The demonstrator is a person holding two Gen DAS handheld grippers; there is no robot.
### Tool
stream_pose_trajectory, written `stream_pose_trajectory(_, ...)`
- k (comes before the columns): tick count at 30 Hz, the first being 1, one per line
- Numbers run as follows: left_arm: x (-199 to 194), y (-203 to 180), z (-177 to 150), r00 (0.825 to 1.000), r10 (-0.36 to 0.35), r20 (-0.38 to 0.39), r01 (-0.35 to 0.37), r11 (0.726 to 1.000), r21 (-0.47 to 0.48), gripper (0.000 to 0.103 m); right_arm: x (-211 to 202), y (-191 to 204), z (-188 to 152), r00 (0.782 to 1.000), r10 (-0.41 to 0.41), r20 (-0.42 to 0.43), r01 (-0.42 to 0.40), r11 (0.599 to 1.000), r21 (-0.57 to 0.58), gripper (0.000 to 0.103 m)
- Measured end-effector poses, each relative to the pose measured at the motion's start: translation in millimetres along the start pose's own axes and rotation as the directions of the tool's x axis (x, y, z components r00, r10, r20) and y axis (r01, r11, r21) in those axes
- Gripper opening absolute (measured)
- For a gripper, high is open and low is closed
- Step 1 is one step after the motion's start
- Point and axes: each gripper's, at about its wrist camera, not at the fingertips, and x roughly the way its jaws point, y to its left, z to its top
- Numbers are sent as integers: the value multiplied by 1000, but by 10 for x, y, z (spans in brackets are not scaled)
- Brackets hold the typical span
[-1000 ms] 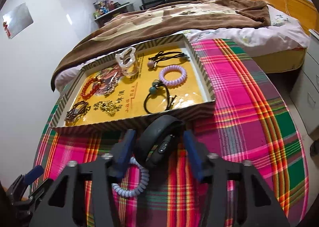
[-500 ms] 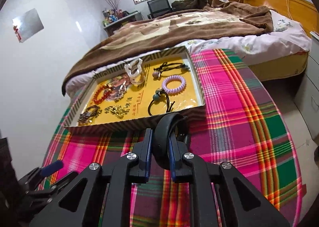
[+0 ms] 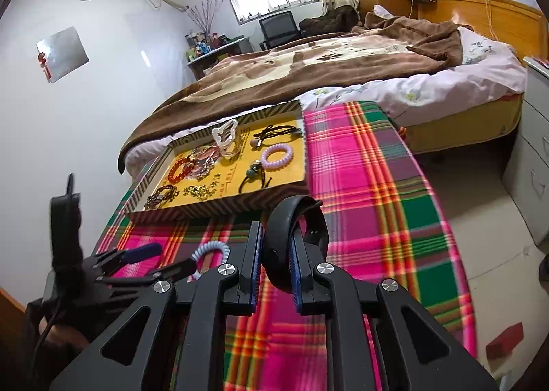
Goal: Organize jewelry
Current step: 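Grasp the light blue coil hair tie with the left tool while the right tool holds the band, then carry the blue coil and black band over the box lid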
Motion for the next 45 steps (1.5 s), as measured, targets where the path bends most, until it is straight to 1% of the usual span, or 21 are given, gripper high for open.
stream_pose_trajectory(2,55,-29,18,1000,18,-5,-18,1000,9,82,-32,-26,-13,1000,3,3,-3,1000,2,15)
stream_pose_trajectory(4,118,-48,45,998,65,-18,-64,998,23,82,-53,-42,-12,1000,5,7,-5,1000,2,15)
stream_pose_trajectory(6,165,-76,55,996,91,-19,-91,995,48,82,-64,-60,-9,1000,12,9,-12,1000,2,15)
stream_pose_trajectory(11,226,-110,65,991,129,-26,-127,989,73,82,-42,-62,-21,1000,24,7,-24,1000,2,15)
stream_pose_trajectory(14,233,-129,69,992,123,-18,-121,989,86,80,-21,-71,-37,1000,28,2,-28,1000,5,15)
stream_pose_trajectory(16,227,-152,78,994,109,-9,-108,989,103,68,-11,-79,-41,1000,28,-1,-28,1000,6,15)
stream_pose_trajectory(17,219,-169,84,995,104,-8,-102,989,110,64,-6,-80,-41,1000,28,-1,-28,1000,6,15)
stream_pose_trajectory(19,215,-202,93,995,95,-7,-93,988,119,50,4,-75,-40,1000,28,-3,-28,1000,5,15)
stream_pose_trajectory(20,207,-228,89,996,90,-8,-88,988,126,47,-4,-75,-36,1000,28,-2,-28,1000,4,15)
stream_pose_trajectory(22,192,-277,76,997,78,-9,-76,987,141,34,0,-71,-34,1000,27,-2,-27,1000,2,15)
stream_pose_trajectory(23,186,-292,73,997,72,-9,-70,987,146,29,4,-67,-39,1000,27,-2,-27,1000,2,15)
stream_pose_trajectory(24,180,-302,75,998,68,-10,-66,987,146,19,3,-65,-39,1000,26,-1,-26,1000,1,15)
stream_pose_trajectory(25,176,-301,80,998,58,-12,-56,988,142,14,6,-63,-35,1000,25,-1,-25,1000,-1,15)
stream_pose_trajectory(27,171,-282,86,999,44,-16,-42,991,127,11,8,-52,-36,1000,24,-1,-24,1000,-3,15)
stream_pose_trajectory(33,112,-277,79,1000,12,-7,-11,994,108,10,-7,-36,-31,1000,18,4,-18,1000,-7,15)
stream_pose_trajectory(38,-8,-284,116,1000,-15,20,13,995,102,10,-28,-12,-28,1000,18,9,-18,1000,-12,15)
stream_pose_trajectory(45,-165,-251,180,998,-25,57,20,996,86,10,-52,52,-6,1000,19,16,-18,999,-30,15)
